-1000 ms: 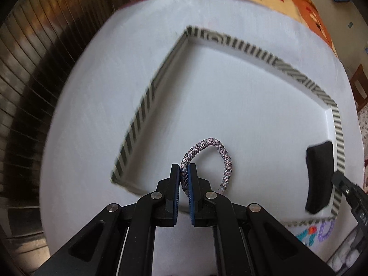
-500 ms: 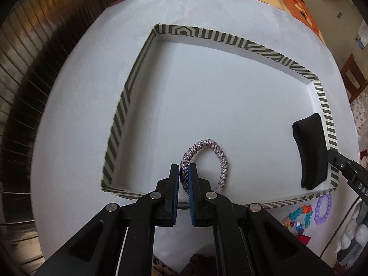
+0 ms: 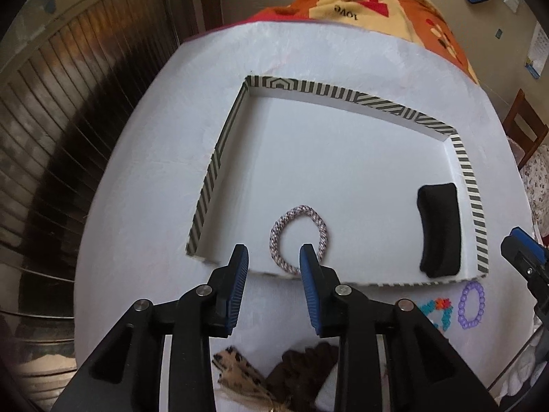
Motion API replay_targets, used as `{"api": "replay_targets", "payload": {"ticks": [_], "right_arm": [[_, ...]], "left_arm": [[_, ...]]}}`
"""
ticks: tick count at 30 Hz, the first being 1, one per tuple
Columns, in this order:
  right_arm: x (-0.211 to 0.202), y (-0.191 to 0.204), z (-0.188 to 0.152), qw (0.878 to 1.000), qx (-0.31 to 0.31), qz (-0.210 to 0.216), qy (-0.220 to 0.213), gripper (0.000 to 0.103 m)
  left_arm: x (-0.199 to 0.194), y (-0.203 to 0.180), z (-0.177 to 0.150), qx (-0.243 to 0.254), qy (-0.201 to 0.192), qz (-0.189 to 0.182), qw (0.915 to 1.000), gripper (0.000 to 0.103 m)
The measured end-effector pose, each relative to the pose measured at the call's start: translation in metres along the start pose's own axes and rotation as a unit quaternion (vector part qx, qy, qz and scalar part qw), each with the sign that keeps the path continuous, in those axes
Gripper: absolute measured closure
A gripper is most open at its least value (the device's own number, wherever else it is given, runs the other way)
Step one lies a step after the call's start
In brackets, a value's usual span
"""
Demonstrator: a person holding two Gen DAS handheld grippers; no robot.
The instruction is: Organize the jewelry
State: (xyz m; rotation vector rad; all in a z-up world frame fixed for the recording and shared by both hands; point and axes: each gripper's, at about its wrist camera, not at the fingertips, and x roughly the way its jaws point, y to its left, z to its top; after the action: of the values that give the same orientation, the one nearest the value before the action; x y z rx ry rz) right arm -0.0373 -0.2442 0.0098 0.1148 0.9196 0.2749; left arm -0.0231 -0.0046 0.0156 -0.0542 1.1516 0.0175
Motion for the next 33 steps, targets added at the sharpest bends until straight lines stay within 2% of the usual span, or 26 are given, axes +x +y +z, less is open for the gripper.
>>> {"api": "replay_targets", "payload": {"ticks": [14, 18, 33], "right_arm": [[-0.069, 0.006, -0.05, 0.999, 0.008, 0.002, -0.046, 0.042], [-0.086, 0.01, -0.07, 0.999, -0.006, -0.01, -0.045, 0.042], [-0.127, 0.012, -0.124, 0.999, -0.014, -0.011, -0.031, 0.04]], "left_arm": [[-0.046, -0.02, -0.054, 0.023, -0.025, 0.002, 0.9994, 0.082], [-0.058, -0.027, -0.072, 0.029, -0.031, 0.0, 0.9991, 0.082], [-0.1, -0.042, -0.128, 0.033, -0.053, -0.002, 0.998, 0.082]]}}
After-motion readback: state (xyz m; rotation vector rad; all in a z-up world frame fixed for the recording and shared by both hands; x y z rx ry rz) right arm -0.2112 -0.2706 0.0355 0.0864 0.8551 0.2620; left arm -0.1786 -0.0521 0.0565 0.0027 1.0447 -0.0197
